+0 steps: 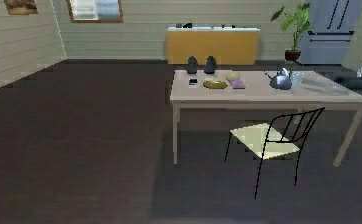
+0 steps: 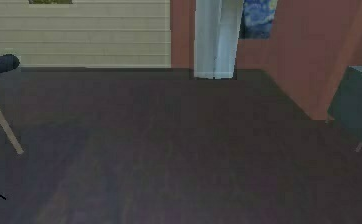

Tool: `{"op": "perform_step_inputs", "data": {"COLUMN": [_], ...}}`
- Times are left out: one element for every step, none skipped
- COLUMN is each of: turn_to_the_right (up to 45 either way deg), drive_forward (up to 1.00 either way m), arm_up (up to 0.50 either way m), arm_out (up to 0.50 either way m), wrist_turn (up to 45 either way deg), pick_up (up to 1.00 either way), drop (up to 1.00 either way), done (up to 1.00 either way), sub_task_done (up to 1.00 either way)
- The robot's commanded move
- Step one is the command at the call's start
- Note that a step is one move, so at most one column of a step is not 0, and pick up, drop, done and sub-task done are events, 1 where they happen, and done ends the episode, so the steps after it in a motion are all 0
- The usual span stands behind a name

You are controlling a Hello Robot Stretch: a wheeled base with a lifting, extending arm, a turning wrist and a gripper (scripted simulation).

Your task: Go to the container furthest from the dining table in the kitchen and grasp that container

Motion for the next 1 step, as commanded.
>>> {"op": "perform_step_inputs", "data": {"turn_to_the_right": [0.0], "drive_forward": [0.9], "arm_up": [0.0], "arm_out": [0.0], "wrist_turn": [0.0], "pick_up": [0.0], "drop": [0.0], "done": [0.0], "sub_task_done": [0.0]}}
